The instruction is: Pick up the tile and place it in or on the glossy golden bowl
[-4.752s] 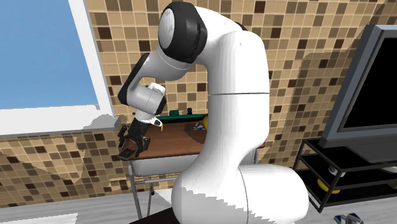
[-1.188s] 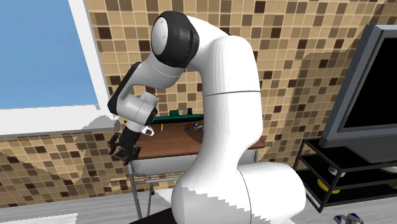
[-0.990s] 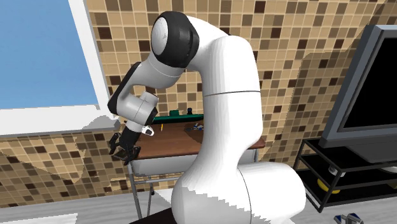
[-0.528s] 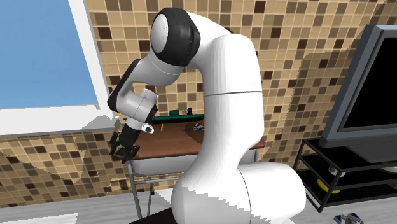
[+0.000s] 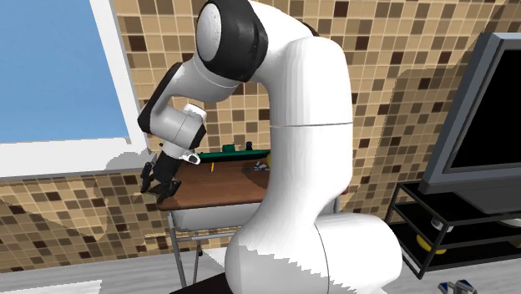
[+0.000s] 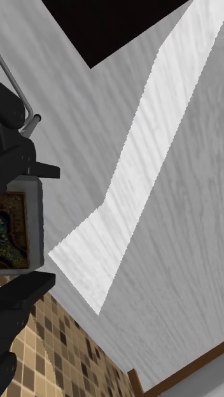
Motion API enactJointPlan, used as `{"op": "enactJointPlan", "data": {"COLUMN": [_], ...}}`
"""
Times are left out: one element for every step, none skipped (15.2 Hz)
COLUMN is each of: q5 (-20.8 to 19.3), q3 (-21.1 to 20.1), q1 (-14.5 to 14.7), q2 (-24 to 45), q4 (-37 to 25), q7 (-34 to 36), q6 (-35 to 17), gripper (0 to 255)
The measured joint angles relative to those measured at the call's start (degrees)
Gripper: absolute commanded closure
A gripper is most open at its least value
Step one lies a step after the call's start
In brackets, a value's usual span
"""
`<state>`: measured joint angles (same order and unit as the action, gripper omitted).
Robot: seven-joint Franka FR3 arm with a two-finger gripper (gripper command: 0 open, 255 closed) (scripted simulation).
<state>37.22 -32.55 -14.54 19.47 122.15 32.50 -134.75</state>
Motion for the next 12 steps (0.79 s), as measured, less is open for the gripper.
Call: {"op": "enactJointPlan", "data": {"q5": [0.0, 0.0, 0.1, 0.1, 0.0, 0.0, 0.1, 0.2, 0.2, 0.2, 0.2, 0.2], "q3": [0.0, -0.1, -0.2, -0.2, -0.2, -0.2, -0.3, -0.3, -0.4, -0.4, -0.4, -0.4], "q1": [-0.2, -0.3, -0.4, -0.6, -0.6, -0.6, -0.9, -1.0, -1.1, -1.2, -1.3, -1.4], "q2": [-0.6, -1.2, -1.9, -2.5, -2.9, -3.3, -4.2, -4.8, -5.2, -5.8, -6.3, -6.9], "q4": [-0.1, -0.2, -0.2, -0.3, -0.6, -0.9, -0.8, -0.9, -1.0, -1.1, -1.4, -1.6], "q7": [0.3, 0.5, 0.8, 1.0, 1.4, 1.8, 2.0, 2.3, 2.5, 2.8, 3.1, 3.3], "q6": [0.7, 1.3, 1.9, 2.5, 3.1, 3.7, 4.4, 5.0, 5.6, 6.2, 6.9, 7.6], "gripper": [255, 255, 255, 255, 255, 255, 255, 255, 255, 255, 255, 255]}}
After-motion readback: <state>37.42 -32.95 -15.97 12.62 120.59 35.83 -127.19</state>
